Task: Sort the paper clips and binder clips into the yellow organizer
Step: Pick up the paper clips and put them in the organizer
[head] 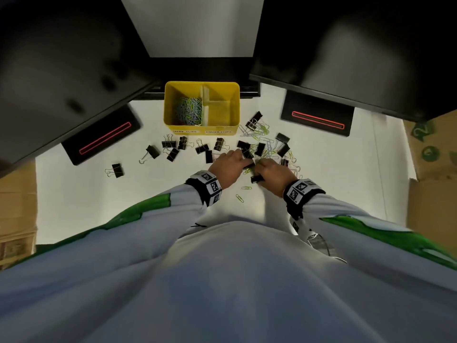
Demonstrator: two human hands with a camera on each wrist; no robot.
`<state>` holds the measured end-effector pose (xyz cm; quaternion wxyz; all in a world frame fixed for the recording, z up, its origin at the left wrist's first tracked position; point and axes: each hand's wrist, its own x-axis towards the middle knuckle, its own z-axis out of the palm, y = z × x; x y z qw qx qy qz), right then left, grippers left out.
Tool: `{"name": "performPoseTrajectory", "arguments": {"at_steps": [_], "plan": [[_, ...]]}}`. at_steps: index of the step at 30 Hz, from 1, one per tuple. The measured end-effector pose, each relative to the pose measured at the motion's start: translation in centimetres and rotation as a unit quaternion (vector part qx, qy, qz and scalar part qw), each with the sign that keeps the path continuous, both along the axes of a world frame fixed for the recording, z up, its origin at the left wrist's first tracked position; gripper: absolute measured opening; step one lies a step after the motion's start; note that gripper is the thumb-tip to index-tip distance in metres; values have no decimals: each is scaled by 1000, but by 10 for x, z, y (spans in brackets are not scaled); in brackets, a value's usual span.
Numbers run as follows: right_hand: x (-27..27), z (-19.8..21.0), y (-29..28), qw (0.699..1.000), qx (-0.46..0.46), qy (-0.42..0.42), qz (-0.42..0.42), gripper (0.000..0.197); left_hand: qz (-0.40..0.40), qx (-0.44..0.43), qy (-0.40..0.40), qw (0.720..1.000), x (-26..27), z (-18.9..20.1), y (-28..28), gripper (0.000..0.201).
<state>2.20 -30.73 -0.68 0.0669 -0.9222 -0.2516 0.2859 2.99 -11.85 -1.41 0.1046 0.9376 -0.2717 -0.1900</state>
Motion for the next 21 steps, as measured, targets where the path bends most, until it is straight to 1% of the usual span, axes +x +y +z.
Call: {"name": "performPoseTrajectory", "arguments": {"at_steps": [2,5,6,8,10,13,15,18,19,21], "plan": [[-2,-1,-8,1000,10,7,17,29,15,12,-2,1000,1,-3,1,47],[-3,-1,-27,999,14,10,49,13,42,13,-7,999,1,-8,8,38],[-4,-1,-34,998,15,13,54,10,53,11,-10,998,1,-9,11,35],[-4,0,-48,998,16,20,60,9,75,21,-9,997,0,-10,16,30],[-4,2,-61,997,14,33,69,8,84,36,-14,996,-1,-10,17,30],[0,7,-69,995,-13,69,76,11,99,61,-26,993,-3,-8,20,28],[6,13,-69,997,-6,62,51,14,131,68,-38,988,-3,-7,23,27],[20,19,-60,999,30,8,-12,24,160,60,-28,985,-7,-2,26,24],[25,19,-55,999,31,-6,-30,31,162,64,-11,985,-12,-1,26,28],[38,16,-43,997,17,-7,-69,51,174,78,37,981,-23,-2,24,41]]}}
